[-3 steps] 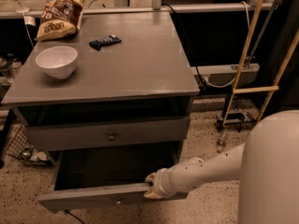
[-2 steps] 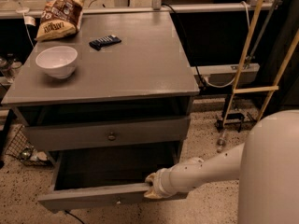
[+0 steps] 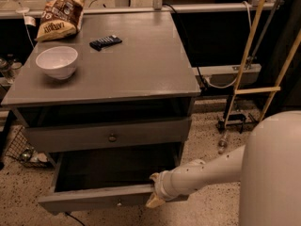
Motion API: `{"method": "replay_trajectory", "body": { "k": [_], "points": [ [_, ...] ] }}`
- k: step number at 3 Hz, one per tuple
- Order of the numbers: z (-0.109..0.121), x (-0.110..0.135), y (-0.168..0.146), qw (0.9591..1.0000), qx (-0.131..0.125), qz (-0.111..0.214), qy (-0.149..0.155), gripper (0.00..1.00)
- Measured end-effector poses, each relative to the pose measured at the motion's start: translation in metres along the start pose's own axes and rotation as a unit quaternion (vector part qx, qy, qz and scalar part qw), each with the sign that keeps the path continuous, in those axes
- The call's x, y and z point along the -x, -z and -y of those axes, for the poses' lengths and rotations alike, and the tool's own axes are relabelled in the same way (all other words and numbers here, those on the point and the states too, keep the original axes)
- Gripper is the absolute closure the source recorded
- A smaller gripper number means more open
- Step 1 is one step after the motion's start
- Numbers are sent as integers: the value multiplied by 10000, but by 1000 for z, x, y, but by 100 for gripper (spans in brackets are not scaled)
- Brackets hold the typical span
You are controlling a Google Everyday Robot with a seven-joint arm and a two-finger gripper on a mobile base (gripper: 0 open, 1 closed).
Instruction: Open middle drawer
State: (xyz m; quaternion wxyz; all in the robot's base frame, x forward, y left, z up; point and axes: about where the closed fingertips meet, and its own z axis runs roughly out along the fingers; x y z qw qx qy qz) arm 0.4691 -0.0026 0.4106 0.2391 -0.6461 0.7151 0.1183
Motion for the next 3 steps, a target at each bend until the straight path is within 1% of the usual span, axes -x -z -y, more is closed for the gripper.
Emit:
{"method": "replay_trajectory", "body": {
  "k": [1, 2, 3],
  "points": [
    [0, 0, 0, 10000, 6, 1, 2, 0],
    [0, 0, 0, 10000, 6, 1, 2, 0],
    [7, 4, 17, 9998, -120, -5, 140, 0]
  ]
}}
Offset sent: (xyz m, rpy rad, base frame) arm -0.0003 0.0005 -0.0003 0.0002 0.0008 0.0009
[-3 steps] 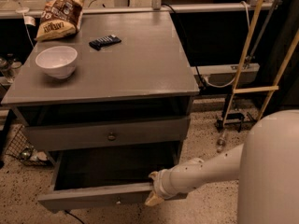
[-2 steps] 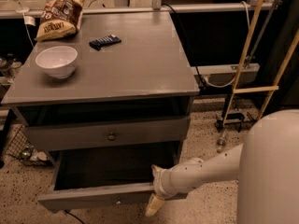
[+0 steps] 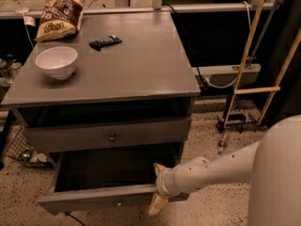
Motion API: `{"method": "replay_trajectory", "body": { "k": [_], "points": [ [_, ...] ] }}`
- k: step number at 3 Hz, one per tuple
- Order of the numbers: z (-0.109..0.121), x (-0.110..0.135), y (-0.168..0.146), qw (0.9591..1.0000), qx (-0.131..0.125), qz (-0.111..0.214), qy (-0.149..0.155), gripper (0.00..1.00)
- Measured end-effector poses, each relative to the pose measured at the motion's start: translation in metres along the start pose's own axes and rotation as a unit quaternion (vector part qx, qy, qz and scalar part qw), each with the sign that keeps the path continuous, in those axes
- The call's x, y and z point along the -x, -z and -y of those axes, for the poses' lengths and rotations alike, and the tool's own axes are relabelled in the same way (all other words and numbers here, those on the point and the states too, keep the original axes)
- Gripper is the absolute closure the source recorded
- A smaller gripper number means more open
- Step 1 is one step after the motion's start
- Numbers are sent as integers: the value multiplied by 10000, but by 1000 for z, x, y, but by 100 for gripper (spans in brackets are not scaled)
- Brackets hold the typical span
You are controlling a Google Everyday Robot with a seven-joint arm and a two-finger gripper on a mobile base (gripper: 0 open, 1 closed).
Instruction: Open middle drawer
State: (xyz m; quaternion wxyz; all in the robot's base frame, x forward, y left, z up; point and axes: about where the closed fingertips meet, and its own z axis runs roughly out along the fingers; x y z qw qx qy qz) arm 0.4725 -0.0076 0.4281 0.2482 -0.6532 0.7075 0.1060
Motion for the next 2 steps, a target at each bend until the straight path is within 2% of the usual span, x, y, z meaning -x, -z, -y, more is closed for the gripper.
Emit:
{"method": "replay_trajectory", "body": {
  "k": [1, 2],
  "points": [
    [14, -3, 31, 9996, -238, -98, 65, 0],
    [32, -13, 67, 9983, -509, -271, -15, 0]
  ]
}}
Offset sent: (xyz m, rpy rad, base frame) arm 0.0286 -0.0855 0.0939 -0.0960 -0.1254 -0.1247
